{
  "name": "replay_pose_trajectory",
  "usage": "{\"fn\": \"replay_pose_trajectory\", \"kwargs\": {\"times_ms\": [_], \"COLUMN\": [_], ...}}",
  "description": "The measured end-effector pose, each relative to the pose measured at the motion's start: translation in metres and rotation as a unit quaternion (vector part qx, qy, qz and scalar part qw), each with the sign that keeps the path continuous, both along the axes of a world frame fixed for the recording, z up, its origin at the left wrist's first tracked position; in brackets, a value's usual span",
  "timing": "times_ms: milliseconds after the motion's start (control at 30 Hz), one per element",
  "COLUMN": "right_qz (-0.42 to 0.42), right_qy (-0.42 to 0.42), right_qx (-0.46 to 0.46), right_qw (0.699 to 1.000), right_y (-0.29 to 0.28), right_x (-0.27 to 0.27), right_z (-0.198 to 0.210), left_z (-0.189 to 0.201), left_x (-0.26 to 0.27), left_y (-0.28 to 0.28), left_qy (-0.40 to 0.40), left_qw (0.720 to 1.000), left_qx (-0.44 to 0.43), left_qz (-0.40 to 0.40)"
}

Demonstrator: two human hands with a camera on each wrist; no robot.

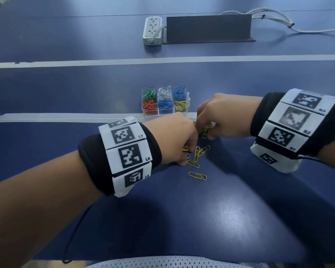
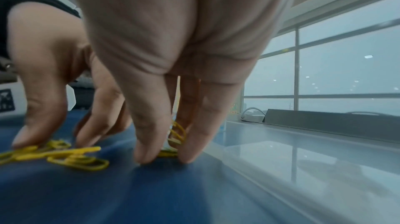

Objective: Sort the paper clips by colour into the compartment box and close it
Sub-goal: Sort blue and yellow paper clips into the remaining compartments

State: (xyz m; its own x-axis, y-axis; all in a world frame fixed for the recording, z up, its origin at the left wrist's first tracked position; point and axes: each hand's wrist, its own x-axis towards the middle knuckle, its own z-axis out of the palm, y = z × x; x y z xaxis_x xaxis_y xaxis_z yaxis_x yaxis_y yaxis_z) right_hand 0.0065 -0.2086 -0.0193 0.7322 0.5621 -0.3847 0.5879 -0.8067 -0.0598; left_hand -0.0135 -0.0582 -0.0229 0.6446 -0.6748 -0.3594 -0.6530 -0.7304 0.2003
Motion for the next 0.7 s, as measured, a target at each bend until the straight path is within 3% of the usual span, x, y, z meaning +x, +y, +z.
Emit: {"fn": "replay_pose_trajectory", "kwargs": {"times_ms": [433,567,700], "right_qz": [-0.029,-0.108,-0.223], "right_qy": [-0.038,-0.072,-0.091], "right_qx": [0.006,0.089,0.221], "right_qw": [0.999,0.988,0.945], "right_y": [0.001,0.008,0.014], "right_x": [-0.005,0.007,0.026], "right_z": [-0.004,0.001,0.005], "left_z": [0.008,0.017,0.017], "left_x": [0.013,0.037,0.063], "left_y": [0.01,0.015,0.015], "left_qy": [-0.022,-0.046,-0.044], "left_qw": [0.998,0.984,0.953], "left_qx": [-0.05,-0.122,-0.197], "left_qz": [0.036,0.124,0.224]}}
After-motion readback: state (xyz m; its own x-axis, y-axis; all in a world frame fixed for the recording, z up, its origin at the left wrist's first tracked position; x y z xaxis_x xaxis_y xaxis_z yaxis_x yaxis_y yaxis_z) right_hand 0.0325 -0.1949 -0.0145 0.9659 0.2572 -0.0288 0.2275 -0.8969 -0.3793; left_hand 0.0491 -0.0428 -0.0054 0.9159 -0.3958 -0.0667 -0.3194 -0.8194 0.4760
